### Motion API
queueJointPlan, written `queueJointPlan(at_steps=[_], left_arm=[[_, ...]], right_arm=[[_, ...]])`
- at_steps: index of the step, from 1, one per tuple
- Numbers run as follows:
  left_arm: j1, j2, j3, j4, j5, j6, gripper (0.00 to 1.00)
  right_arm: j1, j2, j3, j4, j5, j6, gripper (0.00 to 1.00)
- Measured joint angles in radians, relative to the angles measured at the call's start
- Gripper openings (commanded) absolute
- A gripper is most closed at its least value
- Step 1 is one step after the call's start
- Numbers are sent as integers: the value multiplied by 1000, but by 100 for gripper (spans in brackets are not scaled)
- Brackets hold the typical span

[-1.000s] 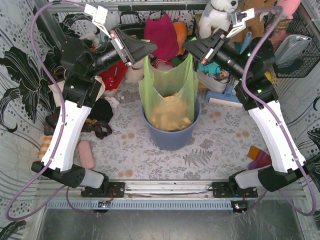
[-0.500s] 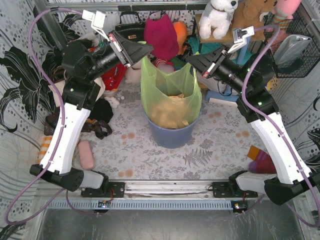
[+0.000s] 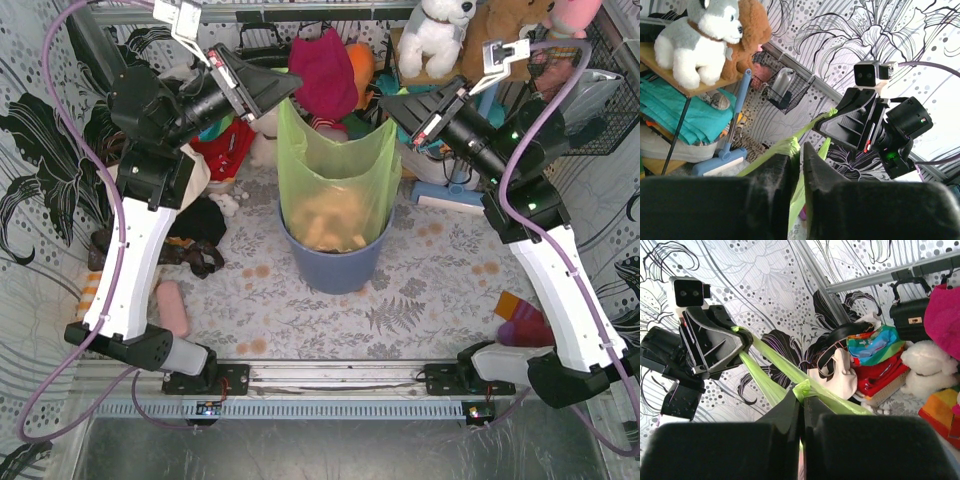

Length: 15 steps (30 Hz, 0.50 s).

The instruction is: Tie the trash bag

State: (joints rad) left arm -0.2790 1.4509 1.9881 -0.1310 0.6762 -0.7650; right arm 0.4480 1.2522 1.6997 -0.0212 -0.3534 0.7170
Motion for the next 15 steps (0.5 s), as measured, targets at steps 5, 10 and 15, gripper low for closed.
queueJointPlan(at_steps=[5,10,15], left_arm=[[9,-53,-113,-1,-11,16,49],[24,-79,-140,-64,-34,61,69],[25,-135,-139,-153,-37,114,78]], right_arm=[[0,-32,-95,-6,11,-3,30],[0,-33,-97,-73,23,-34,51],[0,-56,-62,-160,44,-82,65]])
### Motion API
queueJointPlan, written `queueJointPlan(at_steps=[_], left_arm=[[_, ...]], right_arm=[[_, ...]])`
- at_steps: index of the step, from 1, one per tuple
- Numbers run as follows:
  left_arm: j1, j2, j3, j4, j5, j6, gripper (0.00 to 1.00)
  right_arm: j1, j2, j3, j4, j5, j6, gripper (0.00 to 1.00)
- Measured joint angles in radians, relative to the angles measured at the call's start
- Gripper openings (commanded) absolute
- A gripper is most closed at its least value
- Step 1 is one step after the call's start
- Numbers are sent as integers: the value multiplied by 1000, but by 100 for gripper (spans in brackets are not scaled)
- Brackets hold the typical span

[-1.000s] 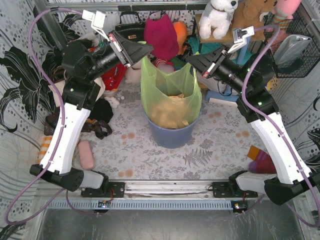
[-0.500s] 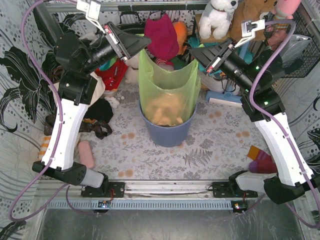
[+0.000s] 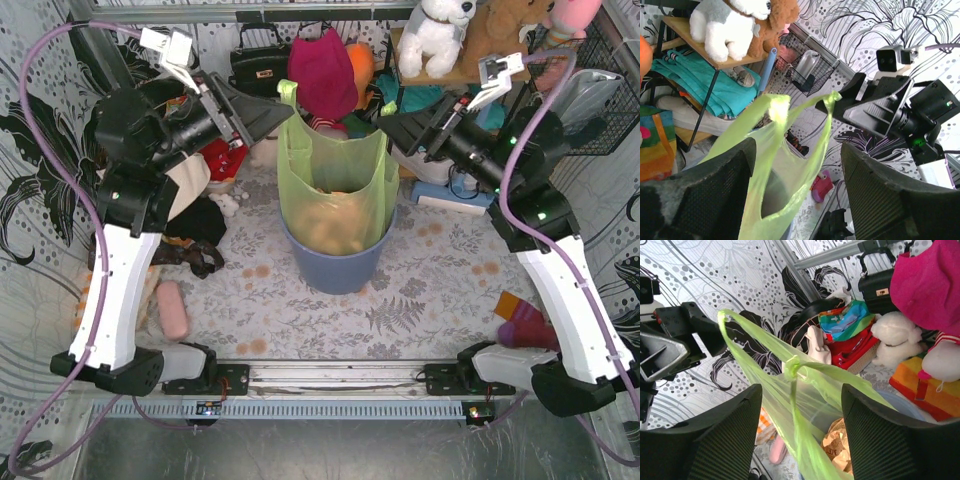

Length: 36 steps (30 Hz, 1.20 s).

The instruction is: Tie the trash bag

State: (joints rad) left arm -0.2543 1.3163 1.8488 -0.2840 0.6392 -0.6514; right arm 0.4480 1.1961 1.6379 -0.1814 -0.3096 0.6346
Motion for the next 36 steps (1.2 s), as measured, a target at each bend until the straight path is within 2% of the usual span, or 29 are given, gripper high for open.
queueJointPlan(at_steps=[6,11,16,20,23,27,30,36], left_arm=[[0,-67,33,-74,19,32,78],[-2,-95,26,-18,98,-25,76],[-99,-62,31,34,131,-69,75],[-287,78,215,-91,72,10,75],[-369,135,272,-149,20,57,75],[-417,145,272,-192,-72,100,75],[-427,129,235,-172,-129,111,74],[-432,121,155,-105,-198,117,74]], right_arm=[[0,-24,88,-66,21,-46,59],[0,-30,125,-89,33,-64,49],[0,7,170,-118,42,-76,44],[0,33,182,-134,42,-76,39],[0,43,184,-146,42,-76,37],[0,56,188,-151,42,-75,33],[0,65,190,-151,41,-75,26],[0,76,193,-150,41,-75,2]])
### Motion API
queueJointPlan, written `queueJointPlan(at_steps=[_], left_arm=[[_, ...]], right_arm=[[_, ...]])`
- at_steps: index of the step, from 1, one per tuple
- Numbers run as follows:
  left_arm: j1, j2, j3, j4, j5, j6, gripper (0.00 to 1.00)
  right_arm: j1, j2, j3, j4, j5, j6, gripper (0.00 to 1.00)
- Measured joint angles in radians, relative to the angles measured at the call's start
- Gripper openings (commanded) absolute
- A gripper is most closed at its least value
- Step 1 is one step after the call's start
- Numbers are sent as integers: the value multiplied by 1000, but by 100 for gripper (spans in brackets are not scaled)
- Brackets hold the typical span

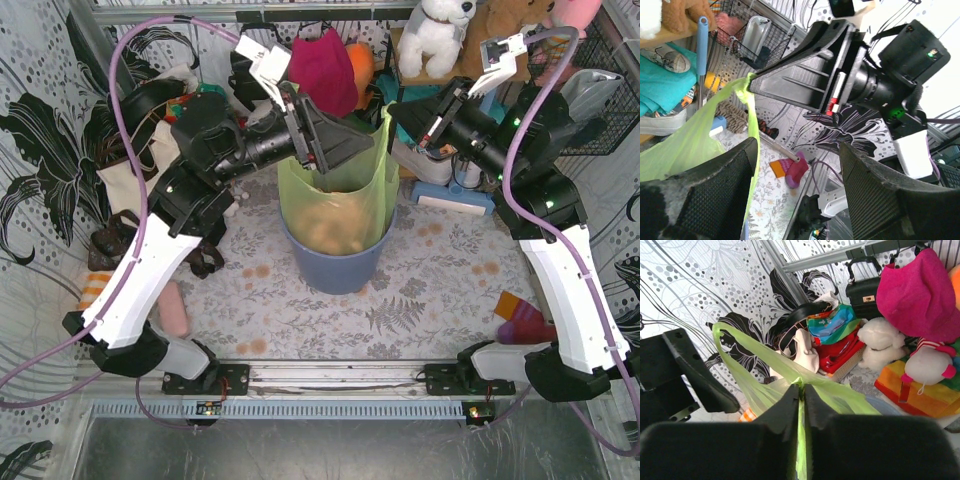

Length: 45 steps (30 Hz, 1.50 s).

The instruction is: Tie the trash bag

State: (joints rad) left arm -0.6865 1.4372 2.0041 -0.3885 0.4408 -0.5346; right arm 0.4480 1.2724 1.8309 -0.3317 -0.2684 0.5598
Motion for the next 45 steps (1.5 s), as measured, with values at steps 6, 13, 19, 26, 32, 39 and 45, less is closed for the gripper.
queueJointPlan(at_steps=[6,13,19,26,32,39,45], left_arm=[[0,-13,-158,166,-21,8,76],[0,-11,-263,372,-21,71,80],[0,-17,-327,517,-16,148,84],[0,-14,-360,649,27,222,86],[0,27,-363,699,56,262,86],[8,97,-363,765,105,256,86],[31,112,-385,912,151,227,86]], right_arm=[[0,0,0,11,1,0,0],[0,5,38,13,-2,0,0],[0,10,81,12,-31,3,0],[0,12,82,11,-46,11,0],[0,11,82,11,-60,24,0],[0,10,76,16,-73,28,0],[0,3,55,25,-84,31,0]])
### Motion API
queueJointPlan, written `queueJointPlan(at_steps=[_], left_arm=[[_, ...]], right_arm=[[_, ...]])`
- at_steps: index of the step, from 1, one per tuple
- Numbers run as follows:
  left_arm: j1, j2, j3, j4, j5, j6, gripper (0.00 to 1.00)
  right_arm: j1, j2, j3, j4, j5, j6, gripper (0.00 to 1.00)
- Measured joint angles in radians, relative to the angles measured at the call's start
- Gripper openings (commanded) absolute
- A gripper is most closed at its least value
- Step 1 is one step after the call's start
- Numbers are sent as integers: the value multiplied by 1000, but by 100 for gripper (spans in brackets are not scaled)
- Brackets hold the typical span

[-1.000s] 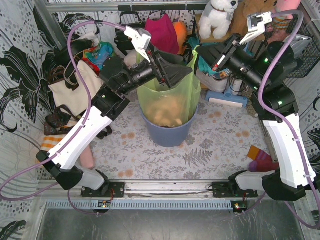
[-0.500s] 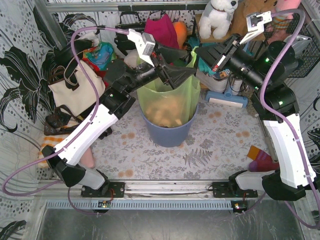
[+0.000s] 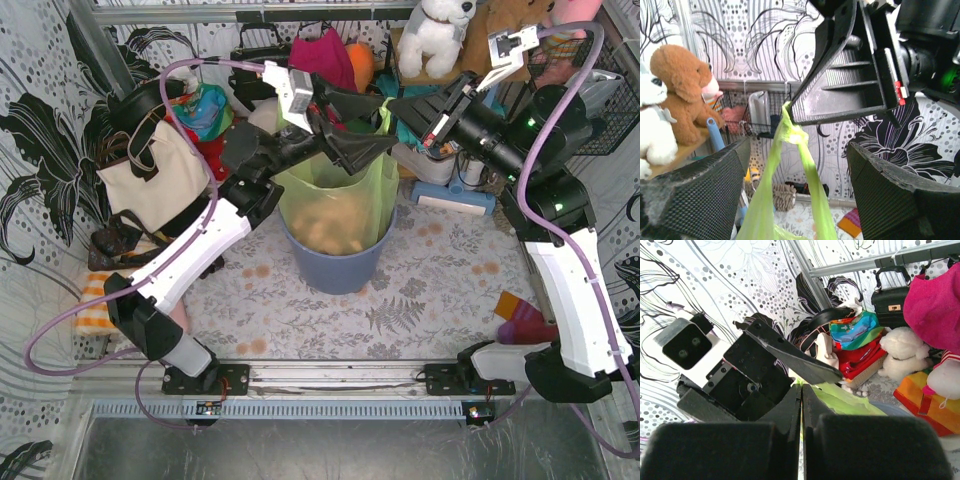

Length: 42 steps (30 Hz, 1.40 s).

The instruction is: Tie the trash bag

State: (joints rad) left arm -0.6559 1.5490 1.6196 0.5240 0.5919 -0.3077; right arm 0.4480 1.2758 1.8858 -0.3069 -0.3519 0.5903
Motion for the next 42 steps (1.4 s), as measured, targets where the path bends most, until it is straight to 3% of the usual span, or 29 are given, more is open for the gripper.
queueJointPlan(at_steps=[7,15,26,34,42], left_arm=[[73,64,-4,270,129,-139,82],[81,190,76,393,248,-291,67],[81,193,146,390,253,-333,57],[67,188,178,250,227,-258,46],[61,179,180,162,206,-211,44]], right_arm=[[0,-13,-11,3,-8,0,0],[0,-26,-13,4,-9,-1,0],[0,-34,-24,8,-11,0,0],[0,-34,-31,18,-11,0,0],[0,-34,-32,23,-11,0,0]])
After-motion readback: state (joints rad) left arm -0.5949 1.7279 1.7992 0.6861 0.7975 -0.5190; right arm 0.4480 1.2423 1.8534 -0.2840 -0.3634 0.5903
